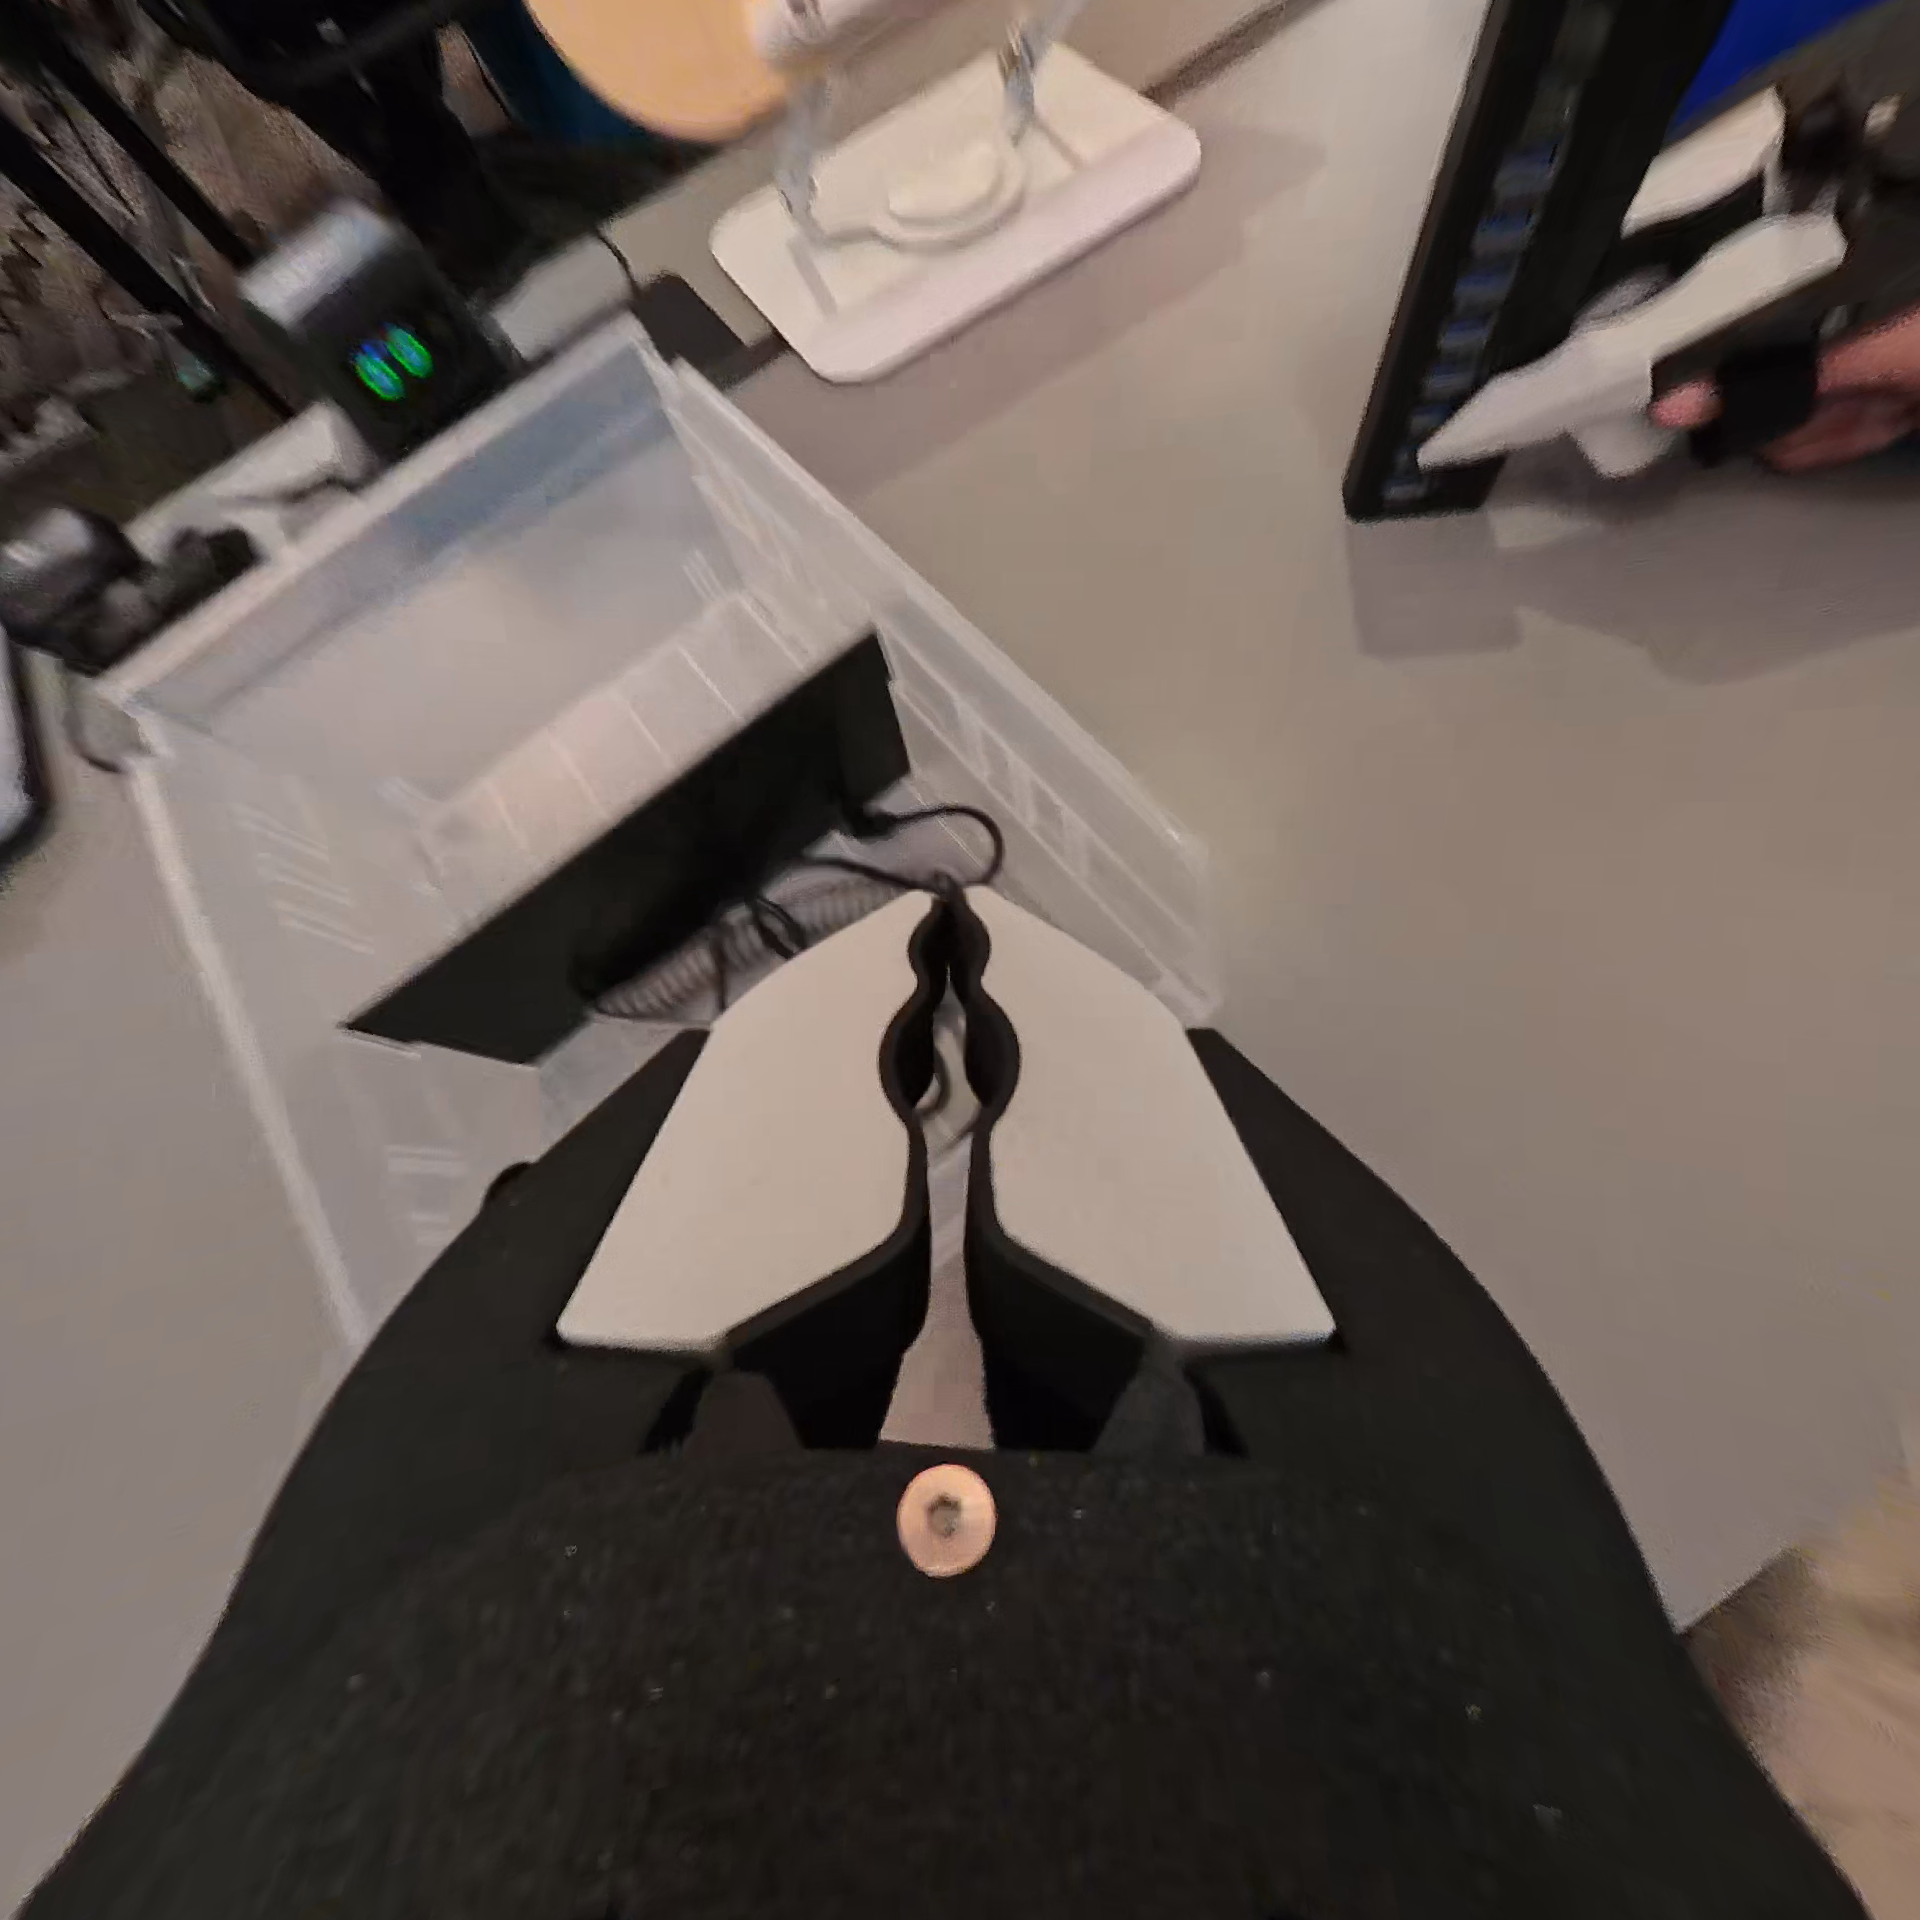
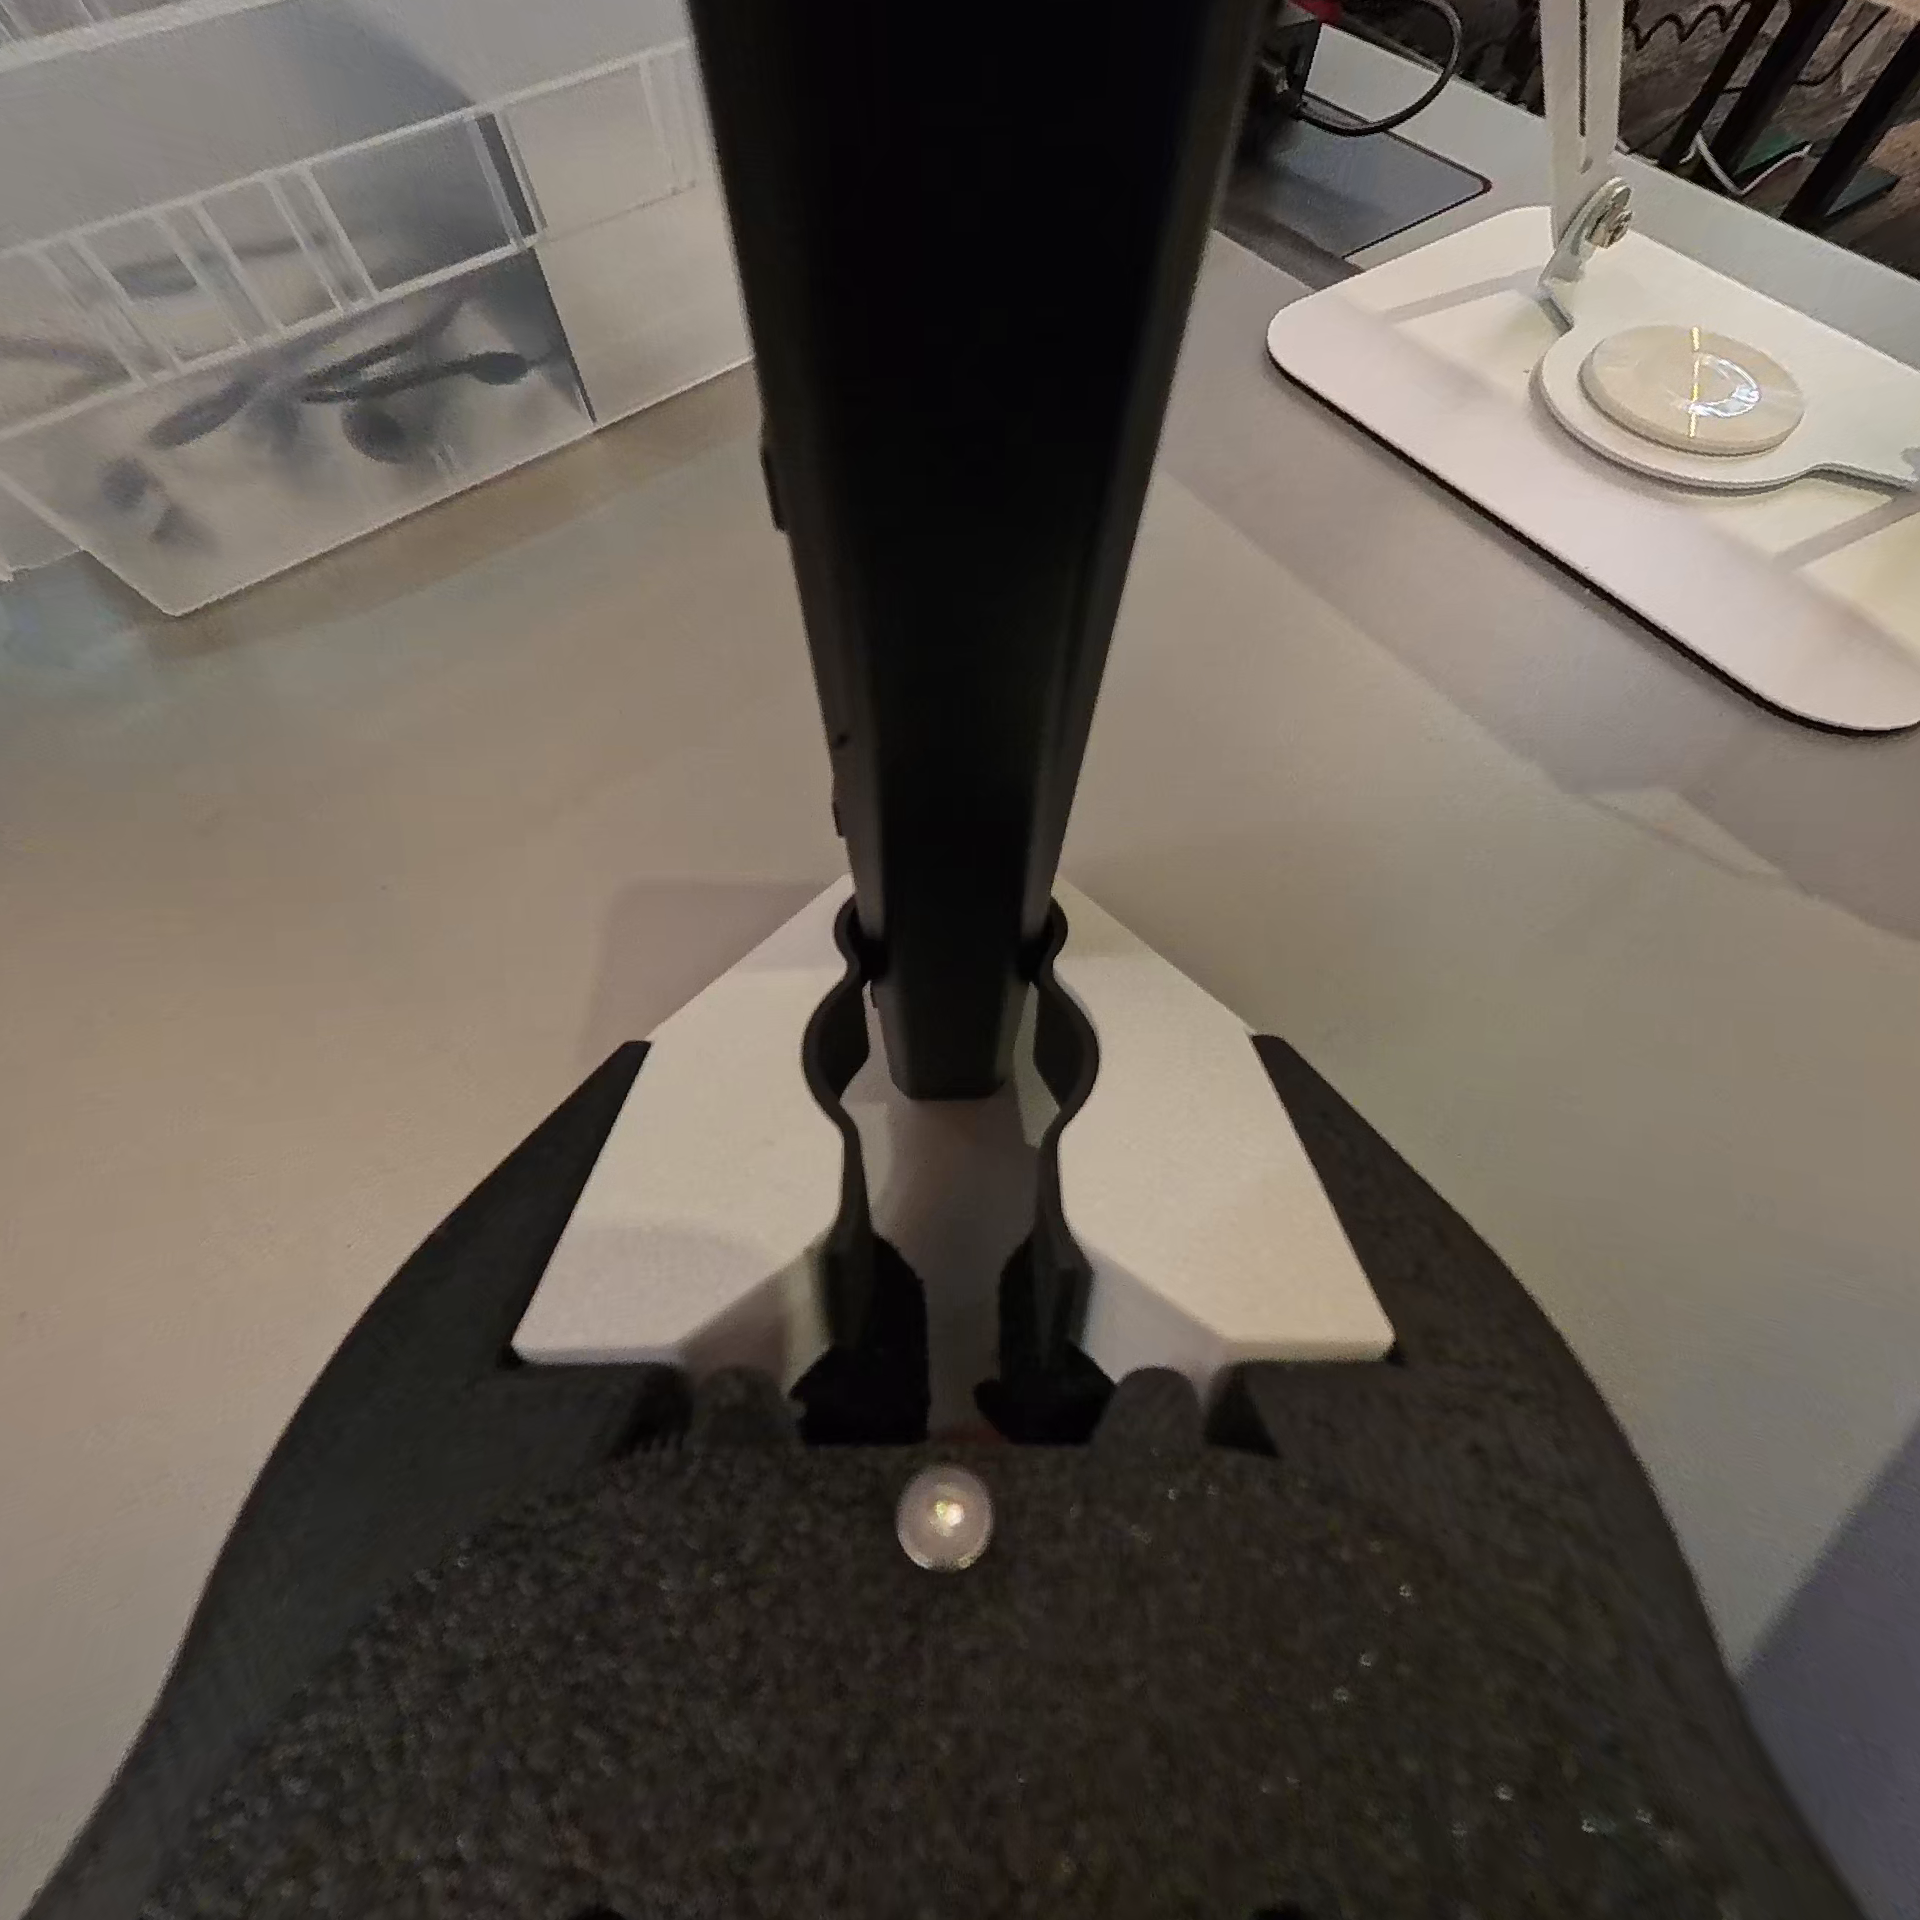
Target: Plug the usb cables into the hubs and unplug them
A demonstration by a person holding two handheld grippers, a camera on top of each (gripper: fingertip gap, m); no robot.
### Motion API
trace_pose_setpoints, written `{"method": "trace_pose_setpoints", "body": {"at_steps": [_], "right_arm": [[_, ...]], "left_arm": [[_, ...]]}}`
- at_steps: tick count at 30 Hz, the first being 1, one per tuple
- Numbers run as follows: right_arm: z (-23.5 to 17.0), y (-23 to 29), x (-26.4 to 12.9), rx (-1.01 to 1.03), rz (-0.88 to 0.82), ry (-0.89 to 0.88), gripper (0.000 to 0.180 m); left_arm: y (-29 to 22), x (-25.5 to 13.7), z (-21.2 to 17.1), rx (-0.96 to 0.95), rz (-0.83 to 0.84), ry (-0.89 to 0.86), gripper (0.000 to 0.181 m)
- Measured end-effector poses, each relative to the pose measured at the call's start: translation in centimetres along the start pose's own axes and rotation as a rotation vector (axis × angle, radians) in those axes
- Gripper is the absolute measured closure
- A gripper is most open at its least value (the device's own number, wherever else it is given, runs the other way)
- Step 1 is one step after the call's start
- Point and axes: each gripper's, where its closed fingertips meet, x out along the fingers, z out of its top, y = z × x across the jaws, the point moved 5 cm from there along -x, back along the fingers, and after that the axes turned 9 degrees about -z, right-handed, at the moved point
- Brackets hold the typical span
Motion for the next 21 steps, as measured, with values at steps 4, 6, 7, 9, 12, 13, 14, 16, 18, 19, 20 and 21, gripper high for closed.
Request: {"method": "trace_pose_setpoints", "body": {"at_steps": [4, 6, 7, 9, 12, 13, 14, 16, 18, 19, 20, 21], "right_arm": [[0.0, 0.0, 0.0, 0.007, 0.004, 0.000, 0.153], [0.0, -0.1, 0.0, 0.012, 0.005, 0.001, 0.153], [0.0, -0.1, 0.0, 0.014, 0.007, 0.001, 0.153], [0.0, -0.1, 0.0, 0.019, 0.008, 0.001, 0.153], [0.0, -0.1, 0.0, 0.021, 0.010, 0.001, 0.153], [0.0, -0.2, 0.0, 0.021, 0.011, 0.001, 0.153], [0.0, -0.1, 0.0, 0.022, 0.011, 0.002, 0.153], [0.0, -0.1, 0.0, 0.021, 0.011, 0.002, 0.153], [0.0, -0.1, 0.0, 0.018, 0.010, 0.001, 0.153], [0.0, -0.1, 0.0, 0.016, 0.008, 0.001, 0.153], [0.0, -0.1, 0.0, 0.014, 0.007, 0.001, 0.153], [0.0, -0.1, 0.0, 0.013, 0.007, 0.001, 0.153]], "left_arm": [[-0.3, -1.4, 2.1, -0.004, -0.087, -0.006, 0.162], [-1.3, -0.2, 0.0, -0.086, -0.164, 0.105, 0.149], [-1.4, 0.6, -1.5, -0.120, -0.139, 0.155, 0.142], [-2.0, 1.8, -4.8, -0.152, -0.080, 0.203, 0.129], [-3.4, 2.9, -7.6, -0.144, -0.047, 0.189, 0.116], [-3.4, 3.1, -8.1, -0.116, -0.004, 0.200, 0.124], [-3.3, 3.4, -8.5, -0.086, 0.048, 0.216, 0.135], [-2.8, 3.5, -8.4, -0.042, 0.145, 0.201, 0.150], [-2.7, 3.2, -7.6, -0.043, 0.177, 0.151, 0.165], [-2.7, 3.1, -7.3, -0.052, 0.176, 0.139, 0.165], [-2.5, 2.8, -6.8, -0.056, 0.182, 0.117, 0.165], [-2.3, 2.4, -6.1, -0.056, 0.184, 0.083, 0.165]]}}
